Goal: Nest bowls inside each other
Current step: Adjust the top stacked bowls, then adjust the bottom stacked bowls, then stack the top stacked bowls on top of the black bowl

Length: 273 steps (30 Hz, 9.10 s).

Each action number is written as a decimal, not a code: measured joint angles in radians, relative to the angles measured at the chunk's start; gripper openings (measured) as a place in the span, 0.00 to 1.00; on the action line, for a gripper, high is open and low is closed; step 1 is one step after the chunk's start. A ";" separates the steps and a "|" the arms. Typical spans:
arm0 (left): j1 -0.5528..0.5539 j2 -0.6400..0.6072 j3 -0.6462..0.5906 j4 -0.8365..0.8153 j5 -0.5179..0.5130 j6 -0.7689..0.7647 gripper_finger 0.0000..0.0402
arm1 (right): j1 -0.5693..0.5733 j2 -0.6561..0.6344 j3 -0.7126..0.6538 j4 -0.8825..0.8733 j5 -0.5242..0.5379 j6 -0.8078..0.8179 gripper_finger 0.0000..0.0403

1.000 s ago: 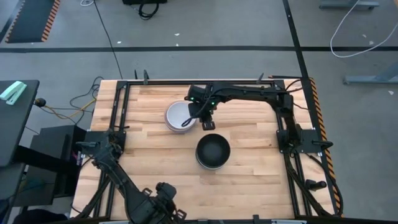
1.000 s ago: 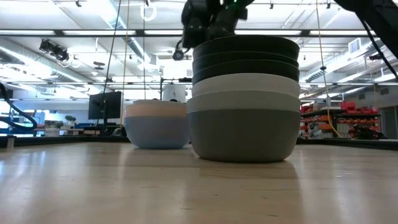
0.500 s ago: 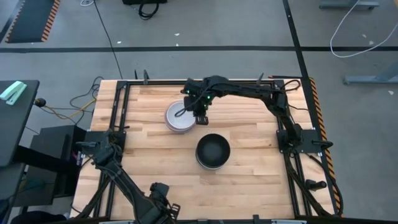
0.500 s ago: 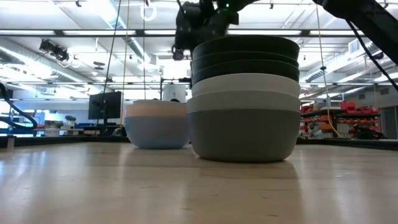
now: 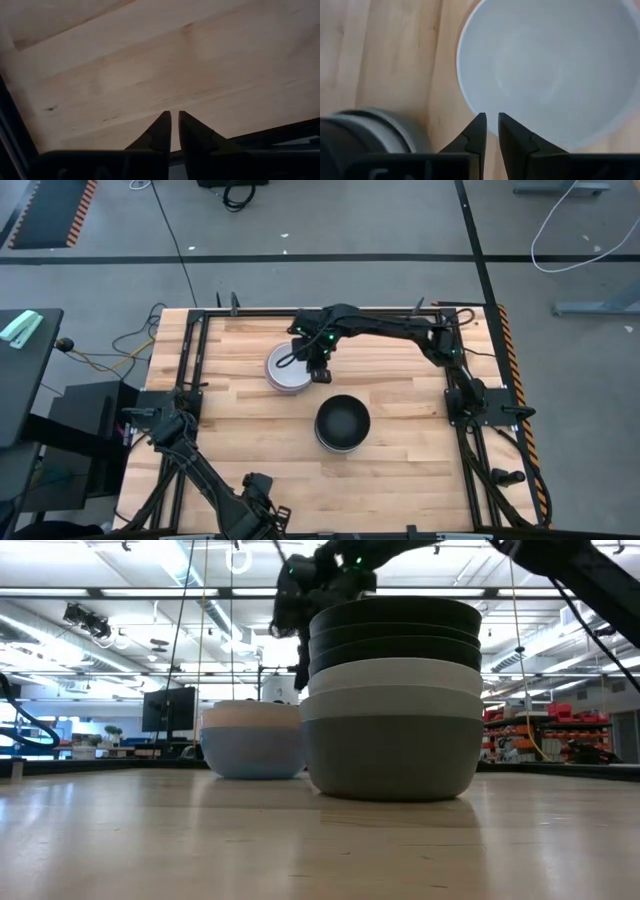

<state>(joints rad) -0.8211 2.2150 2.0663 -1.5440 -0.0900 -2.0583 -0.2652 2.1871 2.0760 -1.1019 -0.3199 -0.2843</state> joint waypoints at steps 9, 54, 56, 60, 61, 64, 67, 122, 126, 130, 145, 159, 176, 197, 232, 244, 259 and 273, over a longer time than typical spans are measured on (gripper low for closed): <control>-0.003 0.000 0.000 0.015 -0.013 -0.018 0.07 | 0.012 0.097 0.005 0.023 -0.004 0.033 0.09; 0.000 0.000 0.000 -0.018 -0.097 -0.014 0.03 | 0.041 0.055 0.095 -0.240 0.072 0.001 0.19; -0.001 -0.001 0.000 -0.016 -0.097 -0.015 0.03 | 0.009 0.034 0.095 -0.267 0.072 0.001 0.19; -0.001 -0.001 0.000 -0.007 -0.097 -0.017 0.06 | -0.047 -0.001 0.093 -0.333 0.073 0.008 0.19; -0.001 -0.001 0.000 -0.007 -0.097 -0.018 0.07 | -0.058 -0.017 0.084 -0.336 0.073 0.018 0.18; -0.001 -0.001 0.000 -0.008 -0.099 -0.017 0.09 | -0.083 -0.064 0.035 -0.341 0.062 0.029 0.18; -0.001 -0.001 0.000 -0.013 -0.102 -0.018 0.09 | -0.087 -0.120 -0.064 -0.314 0.059 0.031 0.18; -0.002 -0.001 0.000 -0.016 -0.127 0.002 0.02 | 0.302 -0.439 -0.869 0.499 -0.060 0.510 0.02; -0.003 -0.001 0.000 -0.017 -0.127 0.002 0.05 | 0.313 -0.433 -0.864 0.532 -0.057 0.518 0.02; -0.003 -0.001 0.000 -0.016 -0.127 0.001 0.08 | 0.308 -0.431 -0.857 0.521 -0.067 0.495 0.01; -0.002 -0.001 0.000 -0.005 -0.127 0.001 0.04 | 0.126 -0.430 -0.625 0.212 -0.010 0.159 0.10; 0.005 -0.001 0.000 -0.002 -0.127 0.002 0.04 | 0.009 -0.265 -0.528 0.110 0.078 0.081 0.19; 0.011 -0.001 0.000 -0.009 -0.127 0.002 0.06 | 0.068 -0.038 -0.005 -0.098 0.112 -0.015 0.21; 0.010 -0.001 0.000 -0.016 -0.127 0.002 0.07 | 0.111 0.058 0.006 -0.202 0.148 -0.044 0.23; 0.004 -0.001 0.000 -0.007 -0.116 0.002 0.05 | 0.114 0.056 -0.174 -0.037 0.316 -0.136 0.31; 0.005 -0.001 0.000 -0.007 -0.116 0.003 0.02 | 0.103 0.056 -0.186 0.002 0.340 -0.066 0.27; 0.005 -0.001 0.000 -0.027 -0.126 0.004 0.07 | 0.113 0.003 -0.187 -0.009 0.383 -0.027 0.04; 0.010 -0.001 -0.053 -0.011 -0.176 0.027 0.06 | 0.185 -0.151 -0.187 -0.086 0.391 -0.022 0.04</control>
<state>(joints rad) -0.8108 2.2139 2.0136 -1.5547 -0.2661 -2.0315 -0.0801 2.0363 1.8893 -1.1875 0.0714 -0.3064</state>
